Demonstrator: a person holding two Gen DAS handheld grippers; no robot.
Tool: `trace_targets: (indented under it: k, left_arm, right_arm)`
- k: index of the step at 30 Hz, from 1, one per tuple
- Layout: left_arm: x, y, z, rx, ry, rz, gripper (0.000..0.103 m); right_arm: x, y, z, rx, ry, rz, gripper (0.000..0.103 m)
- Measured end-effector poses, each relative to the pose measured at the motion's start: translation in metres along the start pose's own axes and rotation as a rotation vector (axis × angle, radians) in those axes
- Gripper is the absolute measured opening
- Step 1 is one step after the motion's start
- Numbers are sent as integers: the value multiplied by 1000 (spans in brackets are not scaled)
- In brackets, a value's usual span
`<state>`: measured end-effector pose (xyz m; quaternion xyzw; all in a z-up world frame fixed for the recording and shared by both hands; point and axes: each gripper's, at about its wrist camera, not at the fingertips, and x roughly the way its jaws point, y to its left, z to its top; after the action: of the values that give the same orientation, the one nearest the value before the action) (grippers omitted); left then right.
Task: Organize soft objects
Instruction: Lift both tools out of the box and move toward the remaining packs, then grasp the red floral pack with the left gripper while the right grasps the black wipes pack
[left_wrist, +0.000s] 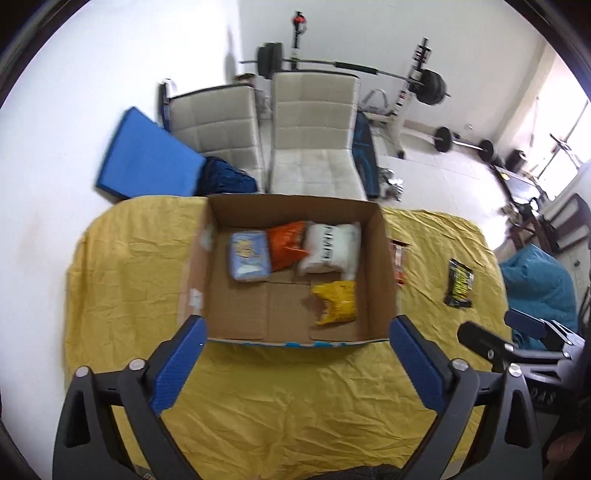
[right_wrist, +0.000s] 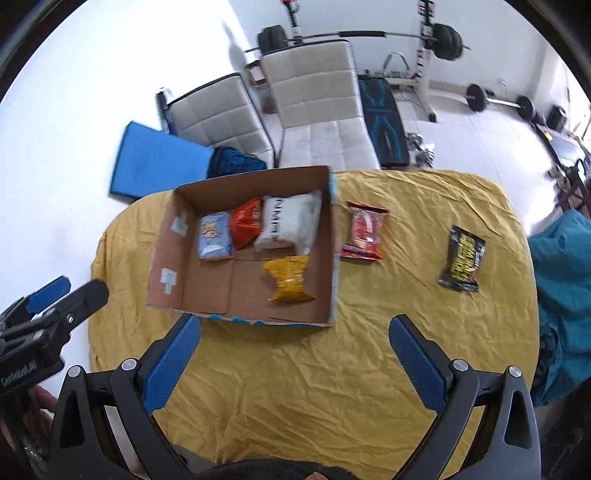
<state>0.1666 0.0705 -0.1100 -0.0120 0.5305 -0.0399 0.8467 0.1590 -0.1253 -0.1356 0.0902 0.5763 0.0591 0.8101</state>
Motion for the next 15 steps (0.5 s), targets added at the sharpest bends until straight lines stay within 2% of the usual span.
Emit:
trace_targets:
  k: [5,6,9,12,15]
  left_arm:
    - [37,-66,18,76,44,-86,102]
    - [44,-76,21,88,48,-104,102]
    - [74,-125,38,168,75,-128,102]
    - [121,-172,63,229,121,-98,102]
    - [169,-206,83,285,179,-15,102]
  right_arm:
    - [7,-91,17,129,8,-97,103]
    - [12,-118,21,157,20,-135,103]
    - [32,-180,32,232,61,-176,103]
    - [69,-245,41,323,141,-174,103]
    - [111,-294,46,384,208,-159,103]
